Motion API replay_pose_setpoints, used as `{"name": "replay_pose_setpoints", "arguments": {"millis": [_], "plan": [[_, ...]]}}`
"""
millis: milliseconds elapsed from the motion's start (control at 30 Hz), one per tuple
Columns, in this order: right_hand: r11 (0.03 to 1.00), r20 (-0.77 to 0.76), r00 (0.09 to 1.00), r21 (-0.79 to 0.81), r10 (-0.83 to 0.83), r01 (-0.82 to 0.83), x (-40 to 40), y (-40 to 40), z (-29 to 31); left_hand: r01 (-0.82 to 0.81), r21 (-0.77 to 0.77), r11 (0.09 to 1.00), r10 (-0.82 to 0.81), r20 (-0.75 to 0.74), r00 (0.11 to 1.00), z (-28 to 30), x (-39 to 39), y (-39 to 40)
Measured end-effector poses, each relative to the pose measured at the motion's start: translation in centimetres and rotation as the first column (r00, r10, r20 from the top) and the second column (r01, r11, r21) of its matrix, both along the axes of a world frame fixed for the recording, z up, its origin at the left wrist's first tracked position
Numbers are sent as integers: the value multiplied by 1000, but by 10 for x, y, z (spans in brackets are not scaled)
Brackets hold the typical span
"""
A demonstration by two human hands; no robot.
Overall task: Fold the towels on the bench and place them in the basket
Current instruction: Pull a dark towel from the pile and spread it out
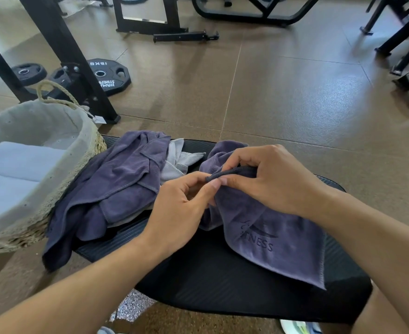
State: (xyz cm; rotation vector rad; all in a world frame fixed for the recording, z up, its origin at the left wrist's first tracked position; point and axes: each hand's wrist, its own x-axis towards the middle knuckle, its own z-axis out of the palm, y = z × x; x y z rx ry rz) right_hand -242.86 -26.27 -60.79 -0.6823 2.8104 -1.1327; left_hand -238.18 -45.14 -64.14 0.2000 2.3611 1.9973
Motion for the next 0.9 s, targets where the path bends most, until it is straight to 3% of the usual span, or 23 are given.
{"name": "replay_pose_setpoints", "arguments": {"millis": [400,667,900], "plan": [[999,-39,999,51,-5,7,-3,6,1,12,-27,1000,-12,-24,1000,-5,-2,-3],[973,28,989,178,143,-146,-12,19,7,-37,-179,983,16,-120,993,-13,-1,-5],[973,106,975,104,197,-208,-16,19,7,-17,-196,981,-9,-136,991,-13,-1,-6]]}}
